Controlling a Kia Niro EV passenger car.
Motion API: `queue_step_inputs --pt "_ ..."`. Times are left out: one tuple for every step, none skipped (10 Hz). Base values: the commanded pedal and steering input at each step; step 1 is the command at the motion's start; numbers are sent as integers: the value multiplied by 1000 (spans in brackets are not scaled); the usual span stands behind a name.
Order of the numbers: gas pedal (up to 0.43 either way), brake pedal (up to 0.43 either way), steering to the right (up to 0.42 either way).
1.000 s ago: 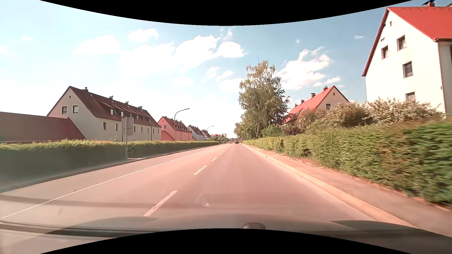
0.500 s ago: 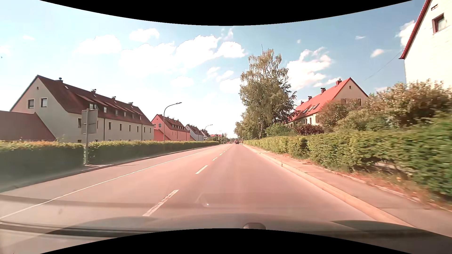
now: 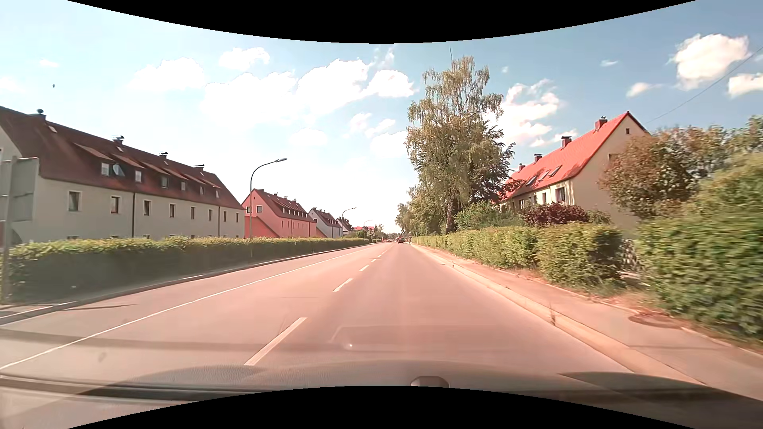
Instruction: Follow the waypoints while adhering to traffic rules and regulations
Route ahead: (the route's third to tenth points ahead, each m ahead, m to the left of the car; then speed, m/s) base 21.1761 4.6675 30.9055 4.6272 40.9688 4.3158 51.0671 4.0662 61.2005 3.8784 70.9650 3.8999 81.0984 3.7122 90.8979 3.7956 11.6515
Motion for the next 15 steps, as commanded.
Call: queue_step_inputs --pt "110 0 -1" --pt "98 0 -1" --pt "98 0 -1" --pt "98 0 -1" --pt "98 0 -1" --pt "98 0 -1" --pt "98 0 -1" --pt "98 0 -1" --pt "98 0 -1" --pt "98 0 -1" --pt "98 0 -1" --pt "98 0 -1" --pt "98 0 -1" --pt "98 0 -1" --pt "98 0 -1"
